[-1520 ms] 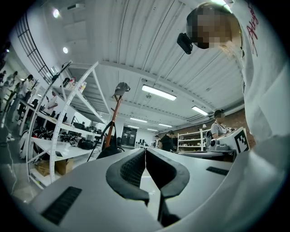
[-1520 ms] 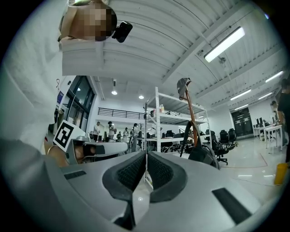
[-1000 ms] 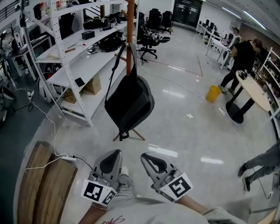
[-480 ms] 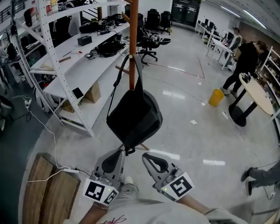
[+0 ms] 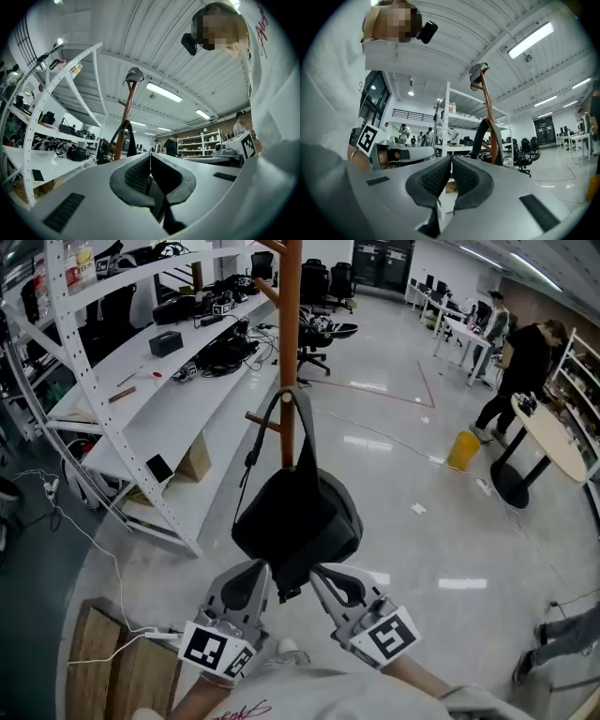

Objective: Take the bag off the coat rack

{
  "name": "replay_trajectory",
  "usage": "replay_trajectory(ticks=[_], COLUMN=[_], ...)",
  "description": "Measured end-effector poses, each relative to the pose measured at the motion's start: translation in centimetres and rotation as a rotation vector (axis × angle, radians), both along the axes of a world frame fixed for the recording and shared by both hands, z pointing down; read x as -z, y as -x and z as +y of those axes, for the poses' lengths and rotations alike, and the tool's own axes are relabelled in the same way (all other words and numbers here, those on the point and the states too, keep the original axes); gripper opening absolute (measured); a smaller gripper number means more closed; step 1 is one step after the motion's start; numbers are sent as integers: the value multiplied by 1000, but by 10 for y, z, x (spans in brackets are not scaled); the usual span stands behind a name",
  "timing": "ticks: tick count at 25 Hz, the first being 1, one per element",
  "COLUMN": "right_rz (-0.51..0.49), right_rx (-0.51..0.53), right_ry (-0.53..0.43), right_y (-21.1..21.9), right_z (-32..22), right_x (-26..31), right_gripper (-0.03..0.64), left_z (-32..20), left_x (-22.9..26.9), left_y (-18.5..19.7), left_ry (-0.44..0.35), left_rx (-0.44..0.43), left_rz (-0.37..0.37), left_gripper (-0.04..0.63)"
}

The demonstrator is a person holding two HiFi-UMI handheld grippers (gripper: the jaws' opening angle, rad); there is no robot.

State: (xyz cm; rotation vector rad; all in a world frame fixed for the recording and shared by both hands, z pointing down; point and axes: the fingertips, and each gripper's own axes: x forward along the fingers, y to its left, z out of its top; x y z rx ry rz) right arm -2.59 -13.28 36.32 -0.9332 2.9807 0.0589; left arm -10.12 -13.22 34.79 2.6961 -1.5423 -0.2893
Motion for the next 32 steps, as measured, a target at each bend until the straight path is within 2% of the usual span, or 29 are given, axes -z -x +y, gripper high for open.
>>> replay_trajectory(ticks=[6, 11, 18, 25, 26, 27, 28, 32], right_rz=[-3, -7, -4, -4, 5, 23, 45, 148], right_rx=[-47, -66, -44, -83, -91, -100, -111, -191], right_ry=[-20, 6, 10, 4, -11, -29, -46, -85], right_y=[13, 14, 14, 5, 5, 7, 9, 23], right_z=[-33, -42, -53, -87, -99, -113, -128, -191], right_x=[6, 5, 6, 21, 28, 35, 41, 56], right_gripper=[23, 23, 24, 26, 57, 140, 173, 200], left_z=[-32, -40, -50, -54, -54, -54, -53, -53], left_x=[0, -1, 5, 9, 9, 8, 7, 2], left_y=[12, 12, 12, 8, 8, 9, 11, 20], left_ry=[-2, 8, -1, -10, -9, -7, -2, 9], left_rx=[-29, -41, -16, 16, 19, 24, 30, 56], left_rz=[-4, 11, 30, 34, 33, 32, 31, 38], left_gripper=[20, 20, 20, 20, 20, 20, 20, 20])
